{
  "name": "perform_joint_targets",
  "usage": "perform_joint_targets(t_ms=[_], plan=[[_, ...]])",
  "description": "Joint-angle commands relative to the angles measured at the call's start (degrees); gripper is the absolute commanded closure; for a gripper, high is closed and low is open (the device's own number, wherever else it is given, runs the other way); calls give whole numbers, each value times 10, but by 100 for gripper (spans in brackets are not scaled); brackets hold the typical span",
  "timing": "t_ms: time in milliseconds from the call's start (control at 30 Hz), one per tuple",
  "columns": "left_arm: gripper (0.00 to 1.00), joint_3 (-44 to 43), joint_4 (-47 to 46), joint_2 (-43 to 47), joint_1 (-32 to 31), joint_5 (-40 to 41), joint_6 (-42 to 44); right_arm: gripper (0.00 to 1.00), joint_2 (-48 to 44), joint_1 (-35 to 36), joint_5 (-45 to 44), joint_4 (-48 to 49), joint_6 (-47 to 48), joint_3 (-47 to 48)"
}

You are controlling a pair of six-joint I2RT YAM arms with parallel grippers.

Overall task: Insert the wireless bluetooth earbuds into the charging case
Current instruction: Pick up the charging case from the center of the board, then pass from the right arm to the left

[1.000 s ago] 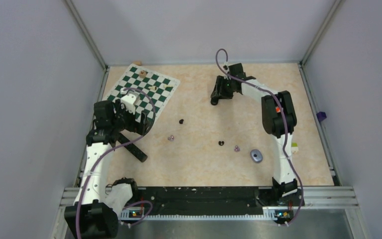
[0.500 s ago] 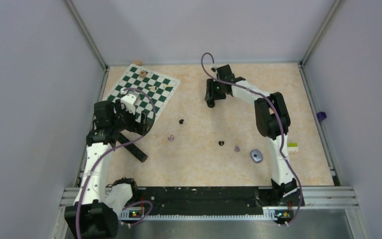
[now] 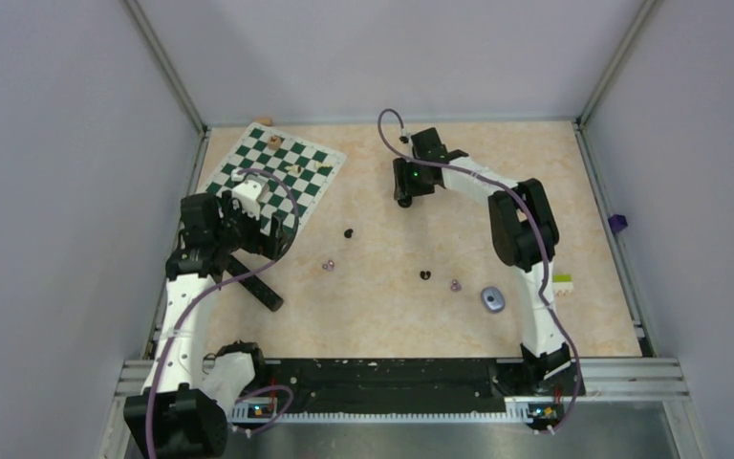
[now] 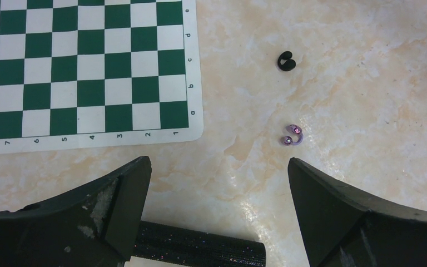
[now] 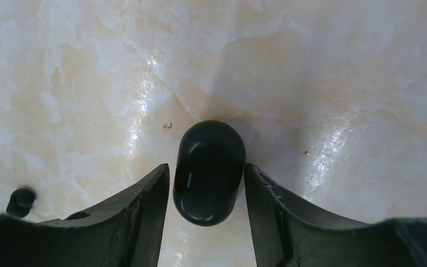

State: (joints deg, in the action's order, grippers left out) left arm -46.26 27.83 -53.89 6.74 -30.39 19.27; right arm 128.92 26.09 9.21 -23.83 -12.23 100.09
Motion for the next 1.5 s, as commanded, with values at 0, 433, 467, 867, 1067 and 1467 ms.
perform_joint_targets(t_ms=[0,433,467,867,1067,1467], plan=[[1,2,-23,8,-2,-3,3,48,6,6,-31,-81,11,-29],[1,1,-30,2,-2,-4,-7,54,-22,3,38,-57,44,-49],[1,0,-30,2,-1,-5,-6,56,-17,3,30,-57,43,-46],[1,-75,-75,-90,-42,-45,-80,69,-212,4,102,25,178,-168],[1,-180,-107,-188,-127,-90,-154,69,-376,19,103,48,248,-268],[1,-354,-203,-394,-267,-234,-395,68,-607,47,100,130,332,-417]])
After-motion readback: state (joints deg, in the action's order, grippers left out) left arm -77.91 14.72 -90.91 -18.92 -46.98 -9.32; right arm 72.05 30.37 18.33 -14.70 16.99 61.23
